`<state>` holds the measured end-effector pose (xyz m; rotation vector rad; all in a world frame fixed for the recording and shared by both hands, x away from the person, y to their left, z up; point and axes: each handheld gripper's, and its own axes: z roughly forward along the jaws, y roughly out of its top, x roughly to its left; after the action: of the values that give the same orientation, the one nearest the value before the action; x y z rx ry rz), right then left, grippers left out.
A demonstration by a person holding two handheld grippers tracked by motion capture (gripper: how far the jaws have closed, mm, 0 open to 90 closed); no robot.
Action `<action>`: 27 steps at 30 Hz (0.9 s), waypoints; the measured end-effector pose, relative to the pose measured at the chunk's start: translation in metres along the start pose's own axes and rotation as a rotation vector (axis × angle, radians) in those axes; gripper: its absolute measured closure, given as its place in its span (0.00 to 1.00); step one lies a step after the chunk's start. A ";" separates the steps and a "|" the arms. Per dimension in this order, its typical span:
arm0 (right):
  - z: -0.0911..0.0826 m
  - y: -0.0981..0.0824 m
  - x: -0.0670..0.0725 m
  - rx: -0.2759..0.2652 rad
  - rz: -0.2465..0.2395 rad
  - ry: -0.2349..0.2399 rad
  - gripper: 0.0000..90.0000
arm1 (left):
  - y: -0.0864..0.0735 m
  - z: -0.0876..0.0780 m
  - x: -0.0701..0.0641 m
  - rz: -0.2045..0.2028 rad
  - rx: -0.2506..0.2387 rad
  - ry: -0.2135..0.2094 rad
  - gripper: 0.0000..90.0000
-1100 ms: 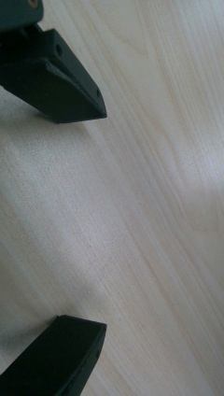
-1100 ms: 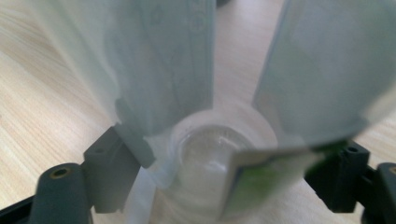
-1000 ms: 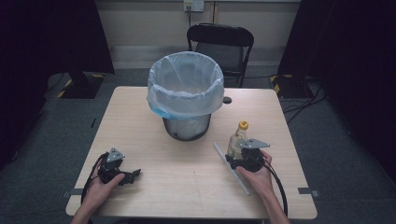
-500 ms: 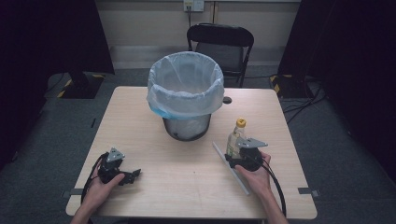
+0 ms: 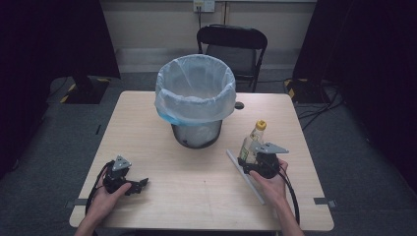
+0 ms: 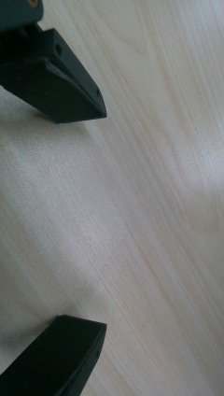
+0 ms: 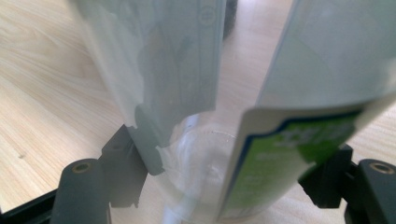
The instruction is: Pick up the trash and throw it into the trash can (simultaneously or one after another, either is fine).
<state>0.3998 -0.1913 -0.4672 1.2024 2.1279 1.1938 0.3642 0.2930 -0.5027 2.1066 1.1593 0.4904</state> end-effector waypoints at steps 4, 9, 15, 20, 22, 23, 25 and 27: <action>-0.003 0.003 0.002 -0.020 0.009 0.007 0.31 | 0.000 0.000 0.000 0.000 0.000 -0.001 0.00; -0.002 0.006 0.003 -0.019 0.018 0.020 0.31 | 0.000 0.000 0.000 0.001 0.001 -0.002 0.00; -0.005 0.015 0.004 -0.059 0.029 0.020 0.31 | 0.000 0.000 0.000 0.002 0.001 -0.002 0.00; -0.009 0.021 0.004 -0.075 0.036 0.020 0.31 | 0.000 0.000 0.000 0.001 0.002 -0.002 0.00; -0.011 0.026 0.004 -0.088 0.040 0.015 0.31 | 0.000 0.000 0.000 0.002 0.002 -0.002 0.00; -0.012 0.028 0.004 -0.095 0.048 0.019 0.31 | 0.000 0.000 0.000 0.002 0.001 -0.002 0.00; -0.013 0.032 0.004 -0.104 0.047 0.018 0.31 | 0.000 0.000 0.000 0.001 0.001 -0.002 0.00; -0.015 0.035 0.006 -0.110 0.048 0.019 0.31 | 0.000 0.000 0.000 0.002 0.001 -0.002 0.00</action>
<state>0.4037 -0.1843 -0.4295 1.2033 2.0290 1.3302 0.3643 0.2931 -0.5027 2.1091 1.1570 0.4881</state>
